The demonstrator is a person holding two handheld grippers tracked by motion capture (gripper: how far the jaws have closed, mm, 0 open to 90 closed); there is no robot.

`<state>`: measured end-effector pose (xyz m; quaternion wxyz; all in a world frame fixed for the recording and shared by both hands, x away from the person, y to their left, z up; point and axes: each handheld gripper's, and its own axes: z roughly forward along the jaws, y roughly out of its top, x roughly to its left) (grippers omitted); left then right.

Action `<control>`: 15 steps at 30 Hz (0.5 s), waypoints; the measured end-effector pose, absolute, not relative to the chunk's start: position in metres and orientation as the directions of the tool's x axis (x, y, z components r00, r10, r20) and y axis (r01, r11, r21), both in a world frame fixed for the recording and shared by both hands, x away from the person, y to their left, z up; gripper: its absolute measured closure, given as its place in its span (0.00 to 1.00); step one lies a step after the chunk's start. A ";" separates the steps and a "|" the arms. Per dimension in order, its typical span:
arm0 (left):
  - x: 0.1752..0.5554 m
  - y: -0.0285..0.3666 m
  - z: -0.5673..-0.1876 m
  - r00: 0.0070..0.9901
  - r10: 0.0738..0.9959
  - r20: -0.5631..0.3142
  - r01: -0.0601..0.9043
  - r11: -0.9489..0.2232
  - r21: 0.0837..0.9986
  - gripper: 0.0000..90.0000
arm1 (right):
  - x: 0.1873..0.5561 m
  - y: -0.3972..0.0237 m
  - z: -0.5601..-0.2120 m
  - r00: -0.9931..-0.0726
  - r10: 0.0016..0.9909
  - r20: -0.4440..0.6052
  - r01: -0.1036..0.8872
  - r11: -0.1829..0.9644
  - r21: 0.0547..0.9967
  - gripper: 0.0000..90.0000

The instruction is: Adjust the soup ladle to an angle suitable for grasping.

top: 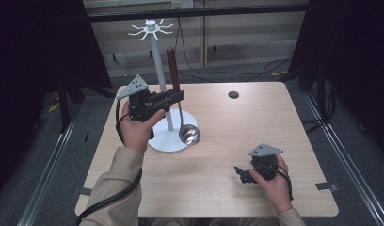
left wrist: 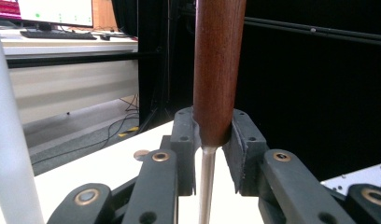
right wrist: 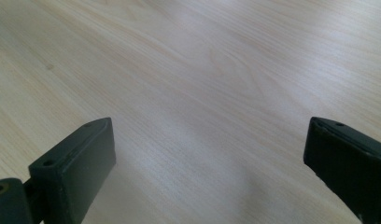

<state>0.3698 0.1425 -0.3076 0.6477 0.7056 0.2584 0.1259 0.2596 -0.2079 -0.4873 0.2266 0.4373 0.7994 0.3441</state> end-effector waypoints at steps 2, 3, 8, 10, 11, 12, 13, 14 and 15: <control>0.372 0.143 -0.306 0.832 0.531 -0.158 0.203 -0.027 0.979 0.83 | 0.260 -0.207 -0.488 -0.515 0.854 -0.068 0.542 0.386 0.746 0.02; 0.373 0.142 -0.306 0.832 0.533 -0.158 0.203 -0.026 0.979 0.83 | 0.260 -0.207 -0.488 -0.518 0.853 -0.067 0.541 0.387 0.747 0.02; 0.379 0.142 -0.304 0.829 0.535 -0.163 0.206 -0.020 0.978 0.83 | 0.259 -0.207 -0.487 -0.520 0.852 -0.056 0.542 0.380 0.750 0.02; 0.380 0.142 -0.303 0.827 0.536 -0.170 0.208 -0.010 0.978 0.83 | 0.259 -0.207 -0.486 -0.516 0.855 -0.057 0.541 0.377 0.752 0.02; 0.381 0.143 -0.302 0.828 0.537 -0.162 0.204 -0.018 0.979 0.83 | 0.258 -0.206 -0.486 -0.515 0.856 -0.051 0.542 0.371 0.754 0.02; 0.382 0.143 -0.302 0.828 0.535 -0.165 0.204 -0.014 0.979 0.83 | 0.258 -0.206 -0.486 -0.517 0.854 -0.051 0.539 0.371 0.756 0.02; 0.382 0.144 -0.301 0.827 0.537 -0.166 0.206 -0.013 0.979 0.83 | 0.258 -0.205 -0.485 -0.517 0.854 -0.050 0.539 0.370 0.757 0.02; 0.383 0.144 -0.301 0.826 0.537 -0.170 0.205 -0.006 0.979 0.83 | 0.258 -0.205 -0.485 -0.521 0.852 -0.054 0.533 0.374 0.759 0.02; 0.383 0.145 -0.300 0.824 0.540 -0.169 0.205 -0.007 0.979 0.83 | 0.258 -0.205 -0.484 -0.523 0.851 -0.051 0.531 0.371 0.762 0.02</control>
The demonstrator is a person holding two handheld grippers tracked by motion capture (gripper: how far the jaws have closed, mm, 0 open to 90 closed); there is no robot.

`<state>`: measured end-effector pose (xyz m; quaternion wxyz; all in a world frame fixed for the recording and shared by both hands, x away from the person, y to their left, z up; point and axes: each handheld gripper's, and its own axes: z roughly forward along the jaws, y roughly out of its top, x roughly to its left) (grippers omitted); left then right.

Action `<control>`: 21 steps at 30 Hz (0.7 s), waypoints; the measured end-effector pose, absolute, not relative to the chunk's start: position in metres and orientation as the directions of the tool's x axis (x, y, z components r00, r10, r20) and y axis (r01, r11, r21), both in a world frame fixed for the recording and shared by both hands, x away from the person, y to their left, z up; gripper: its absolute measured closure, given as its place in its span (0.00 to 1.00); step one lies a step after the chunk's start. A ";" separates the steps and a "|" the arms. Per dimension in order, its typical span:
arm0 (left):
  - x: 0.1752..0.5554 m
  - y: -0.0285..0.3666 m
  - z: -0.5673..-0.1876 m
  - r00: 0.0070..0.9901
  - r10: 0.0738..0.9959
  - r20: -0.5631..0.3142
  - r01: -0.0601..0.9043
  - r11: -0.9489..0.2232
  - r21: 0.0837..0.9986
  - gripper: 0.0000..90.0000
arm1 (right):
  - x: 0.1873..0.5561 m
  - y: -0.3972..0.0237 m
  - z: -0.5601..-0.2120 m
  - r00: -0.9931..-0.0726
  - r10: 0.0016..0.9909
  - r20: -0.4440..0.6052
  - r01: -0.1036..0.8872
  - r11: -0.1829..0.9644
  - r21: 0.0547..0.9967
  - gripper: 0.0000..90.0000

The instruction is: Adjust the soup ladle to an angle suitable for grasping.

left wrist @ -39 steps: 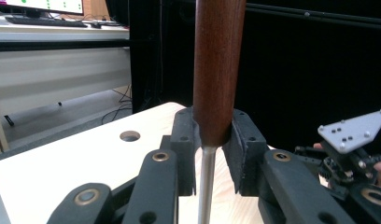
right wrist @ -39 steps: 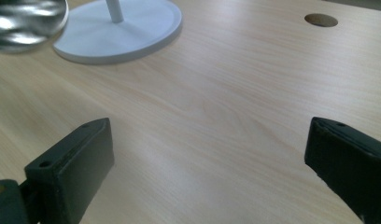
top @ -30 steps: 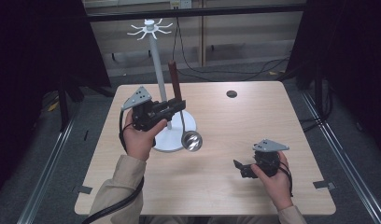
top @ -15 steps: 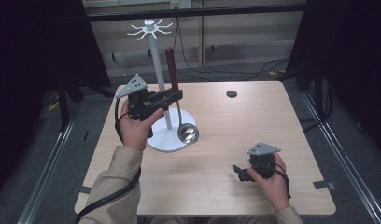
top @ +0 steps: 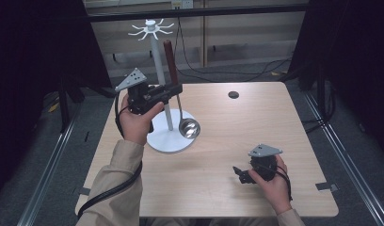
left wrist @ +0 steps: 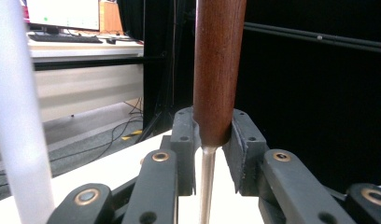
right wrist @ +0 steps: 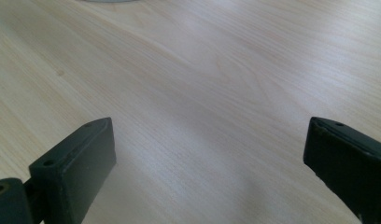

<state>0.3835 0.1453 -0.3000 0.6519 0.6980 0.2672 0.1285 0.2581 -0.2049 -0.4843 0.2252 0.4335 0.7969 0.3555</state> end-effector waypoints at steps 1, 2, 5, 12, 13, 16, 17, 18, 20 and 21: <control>0.384 0.146 -0.299 0.825 0.538 -0.172 0.203 0.001 0.979 0.83 | 0.258 -0.205 -0.484 -0.521 0.852 -0.050 0.529 0.368 0.765 0.02; 0.385 0.148 -0.298 0.822 0.544 -0.169 0.205 -0.006 0.979 0.83 | 0.258 -0.205 -0.483 -0.520 0.853 -0.048 0.527 0.365 0.767 0.02; 0.387 0.150 -0.296 0.818 0.544 -0.186 0.209 0.020 0.978 0.83 | 0.257 -0.205 -0.481 -0.515 0.856 -0.047 0.527 0.360 0.770 0.02; 0.389 0.153 -0.290 0.817 0.549 -0.177 0.201 0.016 0.979 0.83 | 0.257 -0.204 -0.481 -0.521 0.853 -0.044 0.520 0.358 0.776 0.02; 0.390 0.154 -0.290 0.817 0.548 -0.179 0.203 0.016 0.979 0.83 | 0.258 -0.205 -0.480 -0.522 0.852 -0.044 0.518 0.357 0.778 0.02; 0.391 0.156 -0.292 0.816 0.549 -0.184 0.209 0.017 0.978 0.83 | 0.257 -0.205 -0.481 -0.521 0.853 -0.041 0.520 0.354 0.777 0.02; 0.391 0.156 -0.292 0.814 0.551 -0.186 0.210 0.020 0.977 0.83 | 0.257 -0.205 -0.481 -0.520 0.853 -0.039 0.522 0.354 0.776 0.02; 0.392 0.156 -0.293 0.814 0.549 -0.190 0.213 0.022 0.977 0.83 | 0.257 -0.205 -0.481 -0.521 0.853 -0.041 0.521 0.355 0.776 0.02; 0.393 0.157 -0.294 0.814 0.547 -0.196 0.219 0.023 0.975 0.83 | 0.257 -0.205 -0.481 -0.521 0.852 -0.043 0.519 0.356 0.777 0.02; 0.393 0.157 -0.294 0.812 0.551 -0.193 0.220 0.018 0.975 0.83 | 0.257 -0.204 -0.481 -0.520 0.853 -0.042 0.519 0.355 0.777 0.02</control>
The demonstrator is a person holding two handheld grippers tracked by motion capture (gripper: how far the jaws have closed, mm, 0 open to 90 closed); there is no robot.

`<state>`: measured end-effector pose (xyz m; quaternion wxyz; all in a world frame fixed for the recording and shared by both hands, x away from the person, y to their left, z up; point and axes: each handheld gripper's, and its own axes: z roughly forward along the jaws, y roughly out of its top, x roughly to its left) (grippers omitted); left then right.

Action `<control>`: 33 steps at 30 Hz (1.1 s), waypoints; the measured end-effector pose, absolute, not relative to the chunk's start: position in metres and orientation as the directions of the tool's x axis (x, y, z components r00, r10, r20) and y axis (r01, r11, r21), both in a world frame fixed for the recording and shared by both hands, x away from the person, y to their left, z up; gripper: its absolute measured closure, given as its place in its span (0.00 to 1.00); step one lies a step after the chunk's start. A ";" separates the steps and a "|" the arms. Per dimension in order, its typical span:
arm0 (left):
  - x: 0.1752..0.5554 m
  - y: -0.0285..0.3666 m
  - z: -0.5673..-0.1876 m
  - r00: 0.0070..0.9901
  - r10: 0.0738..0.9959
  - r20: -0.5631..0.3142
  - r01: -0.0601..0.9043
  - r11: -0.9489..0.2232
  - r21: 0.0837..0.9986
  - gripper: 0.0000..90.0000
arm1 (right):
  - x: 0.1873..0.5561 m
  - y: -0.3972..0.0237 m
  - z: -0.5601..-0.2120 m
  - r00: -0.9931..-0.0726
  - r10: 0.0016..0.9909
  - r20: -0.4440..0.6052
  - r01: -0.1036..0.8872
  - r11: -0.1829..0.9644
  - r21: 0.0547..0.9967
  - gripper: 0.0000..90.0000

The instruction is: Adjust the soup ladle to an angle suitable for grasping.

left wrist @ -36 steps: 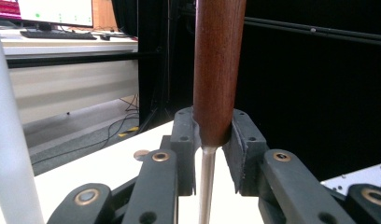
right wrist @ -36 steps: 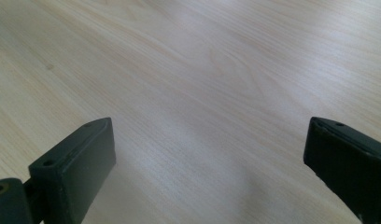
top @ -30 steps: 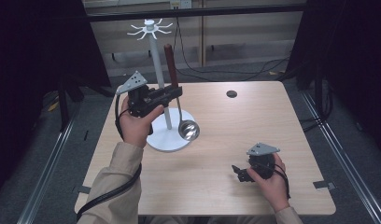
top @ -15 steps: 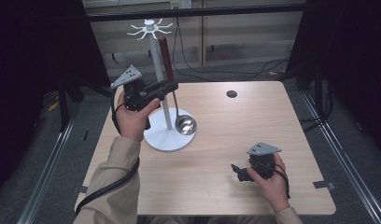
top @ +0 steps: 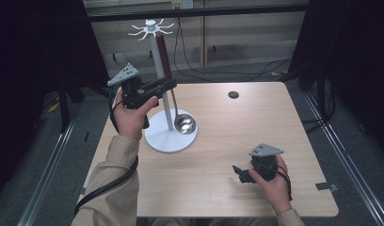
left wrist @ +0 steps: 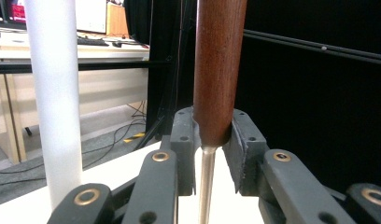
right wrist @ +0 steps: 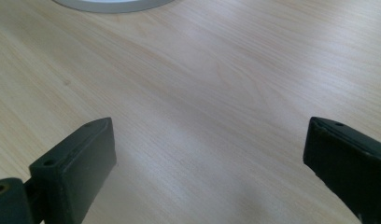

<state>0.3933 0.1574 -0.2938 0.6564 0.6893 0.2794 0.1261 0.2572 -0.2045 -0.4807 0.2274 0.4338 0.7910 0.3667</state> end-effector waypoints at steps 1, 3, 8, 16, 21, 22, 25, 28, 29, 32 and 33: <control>0.394 0.157 -0.294 0.811 0.553 -0.191 0.217 0.019 0.976 0.83 | 0.257 -0.204 -0.480 -0.519 0.854 -0.043 0.520 0.355 0.777 0.02; 0.394 0.158 -0.293 0.812 0.553 -0.188 0.216 0.015 0.976 0.82 | 0.257 -0.204 -0.480 -0.519 0.854 -0.041 0.520 0.354 0.777 0.02; 0.395 0.159 -0.293 0.813 0.547 -0.197 0.219 0.025 0.975 0.82 | 0.257 -0.205 -0.481 -0.522 0.852 -0.044 0.517 0.357 0.778 0.02; 0.396 0.163 -0.294 0.808 0.548 -0.217 0.228 0.049 0.972 0.82 | 0.257 -0.204 -0.481 -0.521 0.852 -0.042 0.520 0.356 0.776 0.03; 0.396 0.165 -0.294 0.808 0.546 -0.222 0.231 0.053 0.971 0.82 | 0.257 -0.204 -0.481 -0.520 0.853 -0.045 0.518 0.358 0.777 0.03; 0.397 0.164 -0.294 0.808 0.544 -0.226 0.235 0.053 0.970 0.82 | 0.256 -0.204 -0.480 -0.515 0.856 -0.043 0.522 0.354 0.776 0.03; 0.398 0.162 -0.294 0.812 0.536 -0.229 0.240 0.050 0.970 0.82 | 0.257 -0.203 -0.480 -0.521 0.852 -0.046 0.513 0.356 0.781 0.03; 0.399 0.157 -0.293 0.815 0.527 -0.239 0.249 0.053 0.967 0.83 | 0.257 -0.203 -0.480 -0.522 0.852 -0.043 0.515 0.355 0.780 0.03; 0.400 0.155 -0.293 0.817 0.526 -0.237 0.248 0.050 0.967 0.83 | 0.257 -0.203 -0.480 -0.522 0.852 -0.043 0.515 0.355 0.780 0.03; 0.402 0.150 -0.293 0.823 0.515 -0.239 0.250 0.049 0.967 0.83 | 0.257 -0.204 -0.480 -0.520 0.853 -0.046 0.514 0.355 0.781 0.03; 0.402 0.148 -0.293 0.823 0.513 -0.245 0.253 0.055 0.966 0.83 | 0.257 -0.204 -0.480 -0.519 0.854 -0.044 0.515 0.354 0.781 0.03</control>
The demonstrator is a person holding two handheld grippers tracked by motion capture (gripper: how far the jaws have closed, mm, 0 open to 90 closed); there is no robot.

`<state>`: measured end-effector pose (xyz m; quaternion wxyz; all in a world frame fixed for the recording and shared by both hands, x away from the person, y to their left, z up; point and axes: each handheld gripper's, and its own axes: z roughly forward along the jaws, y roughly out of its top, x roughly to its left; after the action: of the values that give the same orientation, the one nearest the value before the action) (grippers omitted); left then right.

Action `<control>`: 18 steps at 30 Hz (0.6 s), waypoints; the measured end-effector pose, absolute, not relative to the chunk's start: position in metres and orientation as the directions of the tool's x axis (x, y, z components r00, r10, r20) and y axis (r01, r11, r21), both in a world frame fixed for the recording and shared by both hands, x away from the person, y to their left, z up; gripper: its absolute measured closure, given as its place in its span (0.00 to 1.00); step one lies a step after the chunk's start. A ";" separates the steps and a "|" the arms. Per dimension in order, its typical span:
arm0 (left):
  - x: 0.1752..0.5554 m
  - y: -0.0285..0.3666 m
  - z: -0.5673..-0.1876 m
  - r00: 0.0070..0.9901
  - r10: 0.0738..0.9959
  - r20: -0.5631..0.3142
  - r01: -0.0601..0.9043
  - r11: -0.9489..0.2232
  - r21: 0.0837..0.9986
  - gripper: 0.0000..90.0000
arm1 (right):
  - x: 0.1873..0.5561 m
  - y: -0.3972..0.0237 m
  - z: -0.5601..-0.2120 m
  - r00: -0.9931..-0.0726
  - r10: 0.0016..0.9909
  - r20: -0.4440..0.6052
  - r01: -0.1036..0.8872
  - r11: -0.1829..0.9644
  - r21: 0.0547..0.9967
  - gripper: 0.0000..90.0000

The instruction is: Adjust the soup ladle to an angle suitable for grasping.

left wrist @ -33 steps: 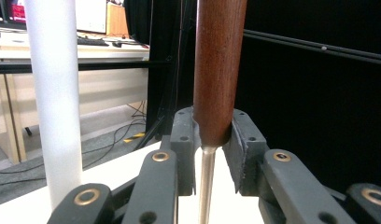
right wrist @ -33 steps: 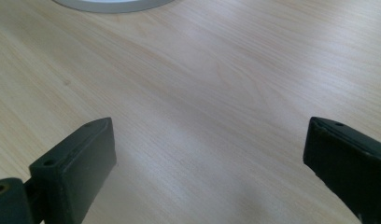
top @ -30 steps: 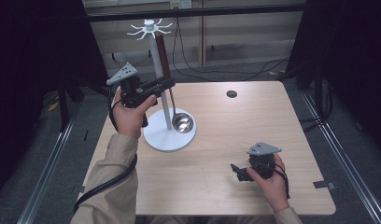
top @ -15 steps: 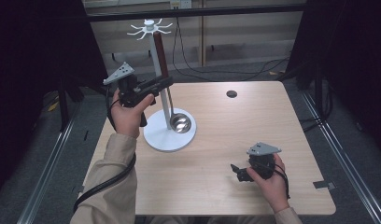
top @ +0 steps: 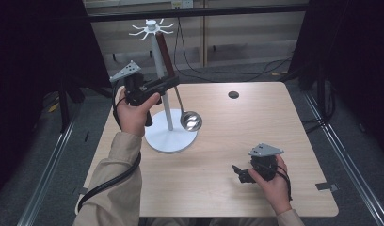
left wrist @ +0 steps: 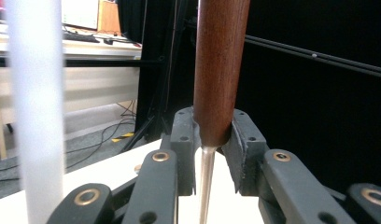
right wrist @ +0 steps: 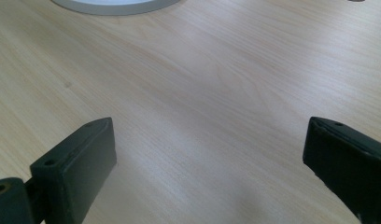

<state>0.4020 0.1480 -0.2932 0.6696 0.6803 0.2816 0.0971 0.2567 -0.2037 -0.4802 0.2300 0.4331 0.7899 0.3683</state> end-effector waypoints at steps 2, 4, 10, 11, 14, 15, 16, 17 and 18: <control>0.403 0.149 -0.294 0.825 0.506 -0.251 0.255 0.063 0.965 0.83 | 0.257 -0.205 -0.480 -0.518 0.854 -0.046 0.512 0.353 0.783 0.03; 0.403 0.151 -0.295 0.821 0.515 -0.244 0.251 0.057 0.966 0.83 | 0.256 -0.206 -0.480 -0.520 0.853 -0.046 0.510 0.353 0.784 0.03; 0.402 0.163 -0.297 0.812 0.525 -0.257 0.249 0.087 0.965 0.82 | 0.256 -0.206 -0.481 -0.522 0.852 -0.045 0.512 0.355 0.782 0.03; 0.401 0.164 -0.297 0.810 0.524 -0.263 0.250 0.097 0.963 0.82 | 0.256 -0.205 -0.481 -0.520 0.853 -0.049 0.512 0.357 0.781 0.03; 0.401 0.169 -0.298 0.812 0.519 -0.267 0.254 0.098 0.962 0.82 | 0.256 -0.203 -0.480 -0.523 0.851 -0.043 0.513 0.355 0.781 0.03; 0.401 0.169 -0.299 0.813 0.515 -0.273 0.255 0.107 0.961 0.82 | 0.256 -0.203 -0.480 -0.524 0.850 -0.049 0.511 0.360 0.780 0.03; 0.401 0.169 -0.299 0.811 0.514 -0.278 0.257 0.114 0.960 0.82 | 0.256 -0.202 -0.480 -0.525 0.850 -0.049 0.510 0.360 0.781 0.03; 0.401 0.170 -0.299 0.813 0.513 -0.276 0.254 0.114 0.960 0.82 | 0.256 -0.201 -0.480 -0.527 0.848 -0.049 0.508 0.362 0.782 0.03; 0.402 0.171 -0.300 0.813 0.512 -0.277 0.255 0.115 0.960 0.82 | 0.256 -0.201 -0.480 -0.527 0.849 -0.048 0.509 0.360 0.782 0.03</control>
<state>0.4017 0.1708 -0.3001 0.6875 0.6586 0.2912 0.0935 0.2559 -0.2008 -0.4797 0.2300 0.4285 0.7919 0.3694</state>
